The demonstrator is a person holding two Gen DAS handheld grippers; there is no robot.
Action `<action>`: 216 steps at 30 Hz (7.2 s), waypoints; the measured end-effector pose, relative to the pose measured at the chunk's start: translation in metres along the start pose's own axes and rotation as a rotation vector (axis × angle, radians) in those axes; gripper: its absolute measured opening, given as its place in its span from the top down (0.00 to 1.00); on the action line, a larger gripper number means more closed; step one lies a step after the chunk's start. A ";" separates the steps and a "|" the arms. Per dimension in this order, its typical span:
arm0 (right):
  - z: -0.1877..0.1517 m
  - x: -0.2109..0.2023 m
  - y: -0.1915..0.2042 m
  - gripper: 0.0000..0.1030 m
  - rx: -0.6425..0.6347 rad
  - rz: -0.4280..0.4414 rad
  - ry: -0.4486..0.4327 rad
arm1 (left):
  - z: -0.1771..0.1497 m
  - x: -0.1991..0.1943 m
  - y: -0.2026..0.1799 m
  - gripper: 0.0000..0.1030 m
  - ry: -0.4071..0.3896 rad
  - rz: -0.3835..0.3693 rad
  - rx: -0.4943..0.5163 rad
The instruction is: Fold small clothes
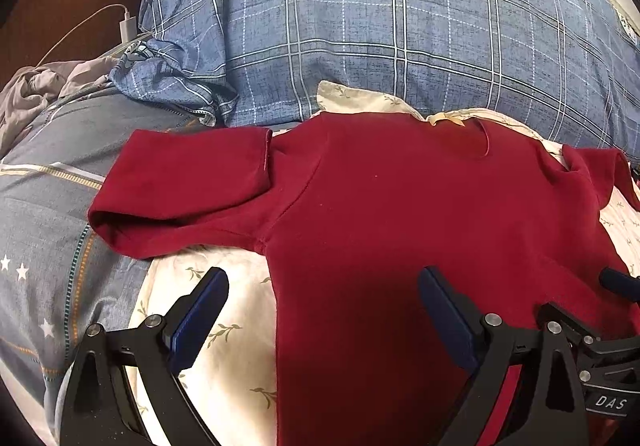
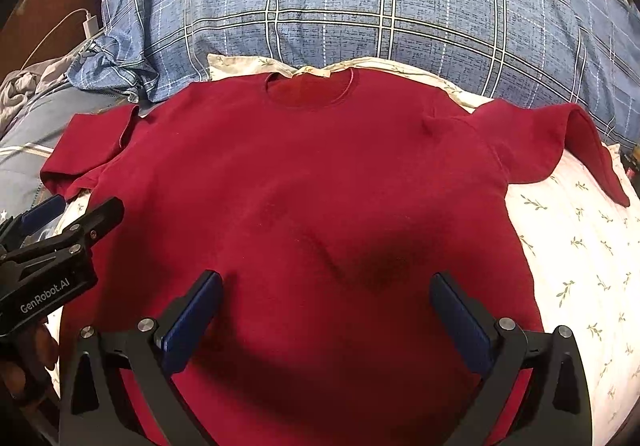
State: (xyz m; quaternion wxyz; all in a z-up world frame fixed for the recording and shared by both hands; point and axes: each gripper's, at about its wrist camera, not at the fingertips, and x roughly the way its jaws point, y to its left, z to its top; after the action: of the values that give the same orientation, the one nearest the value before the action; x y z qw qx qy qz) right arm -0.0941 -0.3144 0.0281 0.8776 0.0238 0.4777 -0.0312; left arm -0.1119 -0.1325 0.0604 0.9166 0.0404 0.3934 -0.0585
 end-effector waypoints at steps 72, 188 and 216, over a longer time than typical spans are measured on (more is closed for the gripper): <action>0.106 0.085 0.154 0.53 -0.112 0.506 0.023 | 0.017 0.025 0.120 0.07 0.046 0.195 -0.351; 0.141 0.108 0.078 0.88 -0.175 0.319 -0.031 | 0.046 0.078 0.073 0.07 0.128 0.168 -0.280; 0.074 0.032 -0.101 0.37 0.198 -0.006 -0.134 | 0.043 0.060 0.041 0.07 0.118 0.001 -0.147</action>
State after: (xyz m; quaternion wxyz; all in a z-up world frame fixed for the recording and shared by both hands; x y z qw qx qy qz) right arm -0.0228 -0.4210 0.0404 0.9009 0.1067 0.4127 -0.0822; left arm -0.0346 -0.1018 0.0478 0.8923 -0.0236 0.4501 -0.0265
